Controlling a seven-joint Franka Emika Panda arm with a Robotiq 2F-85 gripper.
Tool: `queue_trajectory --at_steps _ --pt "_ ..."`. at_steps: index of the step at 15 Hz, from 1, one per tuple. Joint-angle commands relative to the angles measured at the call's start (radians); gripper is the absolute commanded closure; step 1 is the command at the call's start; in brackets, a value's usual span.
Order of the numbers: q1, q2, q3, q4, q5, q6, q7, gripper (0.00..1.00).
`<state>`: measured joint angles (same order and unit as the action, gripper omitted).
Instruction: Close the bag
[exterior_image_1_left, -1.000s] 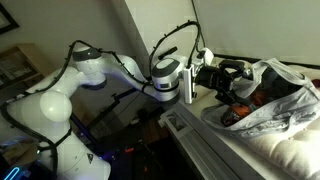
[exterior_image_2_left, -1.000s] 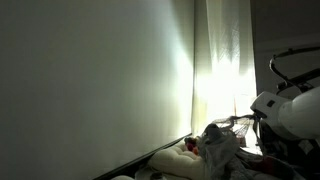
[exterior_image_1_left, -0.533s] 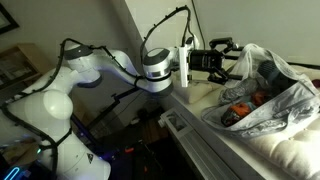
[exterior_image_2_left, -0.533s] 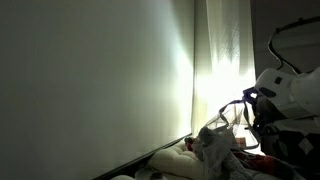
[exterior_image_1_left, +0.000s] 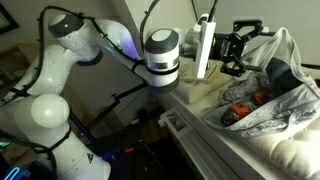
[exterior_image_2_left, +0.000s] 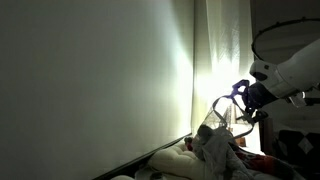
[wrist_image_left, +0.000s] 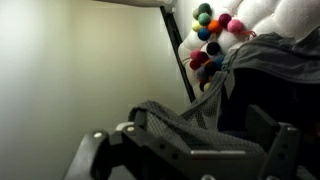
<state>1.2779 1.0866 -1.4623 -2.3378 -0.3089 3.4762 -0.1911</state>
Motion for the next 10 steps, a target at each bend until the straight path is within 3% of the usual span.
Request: queue_trajectory --at_steps 1,2,5,7,8,9,10 --pt "-0.113 -0.244 0.052 0.041 -0.099 -0.005 -0.145 0.00" --pt "-0.148 -0.290 0.062 0.067 -0.204 -0.003 -0.096 0.00" --pt "-0.296 -0.440 0.186 0.136 -0.328 -0.003 -0.102 0.00" --pt "-0.454 -0.540 0.319 0.171 -0.406 -0.003 -0.097 0.00" --pt "-0.522 -0.593 0.406 0.154 -0.369 -0.010 -0.168 0.00" --pt "-0.598 -0.617 0.463 0.165 -0.478 -0.004 -0.079 0.00" --pt "-0.679 -0.644 0.545 0.157 -0.518 -0.004 -0.062 0.00"
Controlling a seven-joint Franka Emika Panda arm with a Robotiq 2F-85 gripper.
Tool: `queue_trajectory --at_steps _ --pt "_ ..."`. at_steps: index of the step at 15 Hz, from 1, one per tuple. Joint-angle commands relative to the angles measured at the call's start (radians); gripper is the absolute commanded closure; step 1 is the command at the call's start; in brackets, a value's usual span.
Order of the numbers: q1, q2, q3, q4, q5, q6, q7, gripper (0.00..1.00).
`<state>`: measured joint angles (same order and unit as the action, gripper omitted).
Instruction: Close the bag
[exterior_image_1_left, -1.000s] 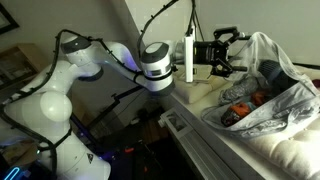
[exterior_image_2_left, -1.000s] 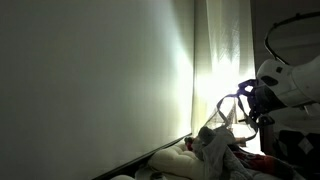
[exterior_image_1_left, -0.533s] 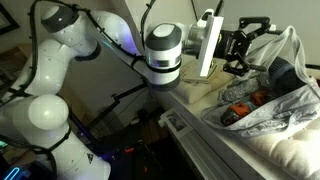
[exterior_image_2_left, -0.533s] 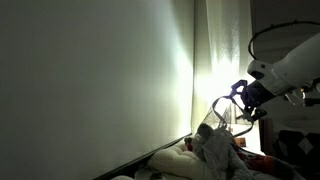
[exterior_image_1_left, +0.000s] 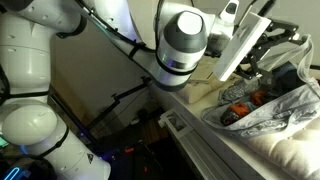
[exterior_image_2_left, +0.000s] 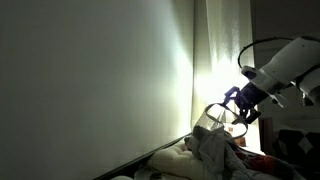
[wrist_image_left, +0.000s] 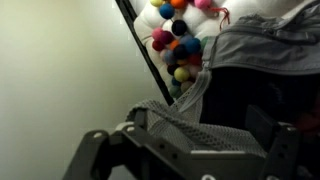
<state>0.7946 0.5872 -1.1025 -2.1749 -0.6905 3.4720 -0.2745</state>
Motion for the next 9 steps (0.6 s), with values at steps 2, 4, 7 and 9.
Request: queue_trajectory --at_steps 2,4,7,9 --pt "-0.364 -0.181 0.345 -0.022 -0.269 -0.001 0.102 0.00" --pt "-0.538 -0.176 0.516 -0.011 -0.435 -0.001 0.228 0.00" --pt "-0.795 -0.104 0.765 0.035 -0.712 -0.003 0.347 0.00" --pt "-0.899 -0.054 0.851 0.080 -0.874 -0.008 0.387 0.00"
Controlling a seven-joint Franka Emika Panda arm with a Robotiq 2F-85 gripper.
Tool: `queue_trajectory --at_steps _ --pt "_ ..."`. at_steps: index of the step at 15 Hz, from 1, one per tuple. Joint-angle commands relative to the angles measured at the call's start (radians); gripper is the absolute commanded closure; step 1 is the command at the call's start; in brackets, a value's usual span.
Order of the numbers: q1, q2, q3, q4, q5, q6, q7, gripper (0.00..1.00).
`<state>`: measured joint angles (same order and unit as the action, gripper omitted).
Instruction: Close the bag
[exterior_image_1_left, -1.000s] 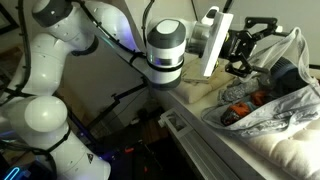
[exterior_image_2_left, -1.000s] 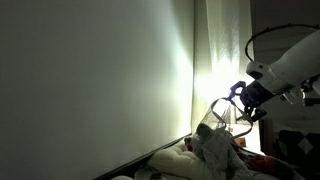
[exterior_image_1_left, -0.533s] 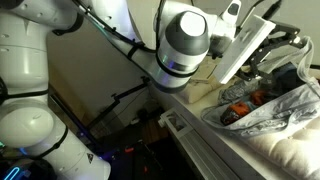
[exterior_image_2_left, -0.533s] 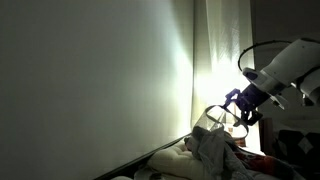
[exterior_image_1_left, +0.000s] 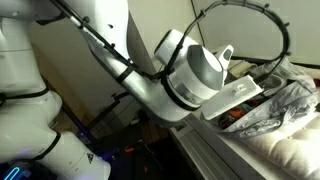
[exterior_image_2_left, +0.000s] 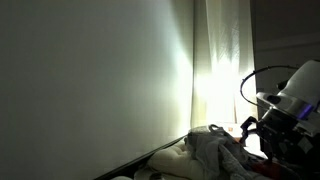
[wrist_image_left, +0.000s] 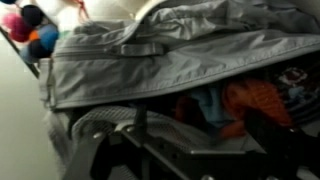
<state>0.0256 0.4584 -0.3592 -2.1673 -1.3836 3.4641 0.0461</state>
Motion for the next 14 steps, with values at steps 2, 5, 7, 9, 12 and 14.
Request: queue_trajectory --at_steps 2,5,7,9,12,14 --pt "-0.118 0.103 0.074 0.103 -0.308 -0.006 0.125 0.00" --pt "-0.022 0.094 -0.026 0.133 -0.448 -0.039 0.175 0.00" --pt "0.060 0.074 -0.098 0.146 -0.511 -0.066 0.176 0.00" --pt "0.145 0.068 -0.172 0.156 -0.541 -0.086 0.175 0.00" --pt "0.266 0.086 -0.285 0.171 -0.543 -0.090 0.172 0.00" --pt "0.349 0.107 -0.371 0.175 -0.529 -0.081 0.186 0.00"
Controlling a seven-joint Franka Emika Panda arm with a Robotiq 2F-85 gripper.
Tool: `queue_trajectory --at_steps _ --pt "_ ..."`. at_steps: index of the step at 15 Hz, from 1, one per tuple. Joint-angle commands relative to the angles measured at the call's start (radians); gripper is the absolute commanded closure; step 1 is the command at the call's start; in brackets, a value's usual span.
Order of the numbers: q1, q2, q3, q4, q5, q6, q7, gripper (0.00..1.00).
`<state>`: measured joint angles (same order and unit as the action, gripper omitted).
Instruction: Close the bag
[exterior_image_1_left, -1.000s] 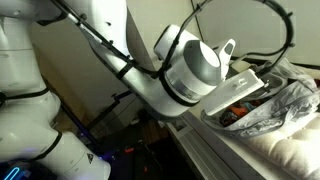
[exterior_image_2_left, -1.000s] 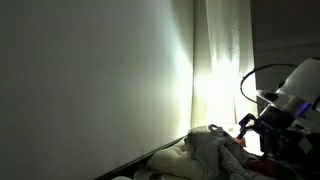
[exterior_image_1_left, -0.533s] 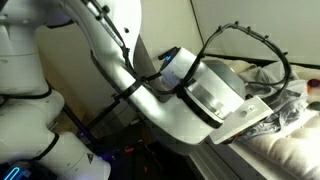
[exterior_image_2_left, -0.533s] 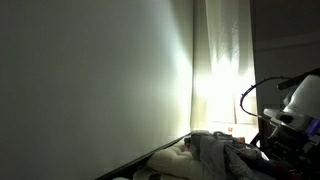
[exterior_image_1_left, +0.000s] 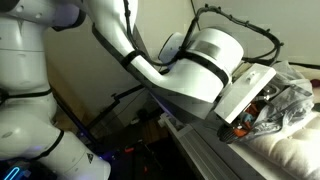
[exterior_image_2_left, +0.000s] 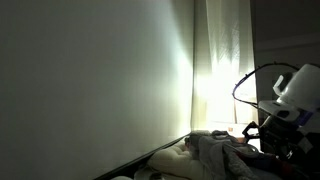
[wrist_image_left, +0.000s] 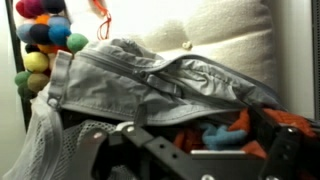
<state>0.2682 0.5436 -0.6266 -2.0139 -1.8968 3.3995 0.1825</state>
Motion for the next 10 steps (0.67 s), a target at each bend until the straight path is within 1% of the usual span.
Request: queue_trajectory --at_steps 1,2,3,10 --pt "0.140 0.038 -0.144 0.028 -0.007 -0.004 0.058 0.00" --pt "0.077 0.008 -0.076 0.000 0.000 -0.001 0.010 0.00" --pt "0.093 0.010 -0.091 0.000 0.000 -0.001 0.014 0.00" --pt "0.086 0.013 -0.085 -0.001 0.000 -0.001 0.014 0.00"
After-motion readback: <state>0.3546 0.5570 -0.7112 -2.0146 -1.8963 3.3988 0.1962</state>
